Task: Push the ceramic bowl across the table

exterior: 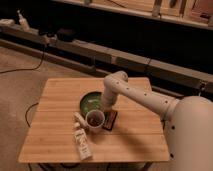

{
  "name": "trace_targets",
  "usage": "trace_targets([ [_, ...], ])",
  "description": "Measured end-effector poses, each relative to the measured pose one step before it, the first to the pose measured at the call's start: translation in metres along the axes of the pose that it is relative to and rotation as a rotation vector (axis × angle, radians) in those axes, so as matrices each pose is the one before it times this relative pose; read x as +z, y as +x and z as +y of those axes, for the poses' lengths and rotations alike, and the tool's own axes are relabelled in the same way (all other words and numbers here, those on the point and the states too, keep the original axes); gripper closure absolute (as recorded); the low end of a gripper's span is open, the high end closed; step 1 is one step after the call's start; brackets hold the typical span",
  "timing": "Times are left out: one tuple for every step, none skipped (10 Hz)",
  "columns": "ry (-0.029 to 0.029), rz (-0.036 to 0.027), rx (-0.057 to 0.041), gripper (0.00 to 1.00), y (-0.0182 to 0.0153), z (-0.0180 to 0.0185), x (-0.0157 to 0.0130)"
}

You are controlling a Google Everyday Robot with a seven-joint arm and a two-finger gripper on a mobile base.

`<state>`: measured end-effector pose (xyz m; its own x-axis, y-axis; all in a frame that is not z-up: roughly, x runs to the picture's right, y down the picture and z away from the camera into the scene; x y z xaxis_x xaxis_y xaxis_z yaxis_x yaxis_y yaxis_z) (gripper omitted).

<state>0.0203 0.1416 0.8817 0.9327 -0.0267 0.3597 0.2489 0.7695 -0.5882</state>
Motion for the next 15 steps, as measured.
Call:
trace_targets([
  [-0.00019,0.00720,0.03393,1.00,0.01016,0.01123,-0.00280],
  [0.00122,0.00990,0.04557,1.00,0.01292,0.01602,-0.00407],
  [0.00036,0.00756,0.03483,1.00,0.00933,0.01246,-0.00347],
  [-0.00214,0.00684,0.03607,1.00,0.00829,0.01386,-0.00335],
  [0.00058,0.00320,0.04899,1.00,0.00595,0.01802,-0.00423],
  [-0.00018,0.00406,0.03778,1.00,0.00355,0.01404,-0.00238],
  [-0.00675,0.01864,0.04866,1.00,0.00702,0.02358,-0.00225],
  [-0.00585,0.02222,0.03840,1.00,0.00804,0.02126,-0.00163],
  [-0.00394,0.01406,0.02614,1.00,0.00585,0.01477,-0.00092],
  [-0.00383,0.01064,0.02168,1.00,0.00518,0.01361,-0.00043],
  [-0.00194,0.00386,0.00733,0.98,0.00140,0.00555,0.00026],
  [0.00002,0.00002,-0.00062,0.90,-0.00048,0.00003,0.00011],
  [0.00001,-0.00071,-0.00259,0.81,-0.00149,-0.00030,0.00008],
  [0.00001,0.00014,0.00024,0.70,0.00017,0.00001,-0.00001],
  [0.00016,0.00007,0.00052,0.61,0.00027,-0.00002,-0.00004],
])
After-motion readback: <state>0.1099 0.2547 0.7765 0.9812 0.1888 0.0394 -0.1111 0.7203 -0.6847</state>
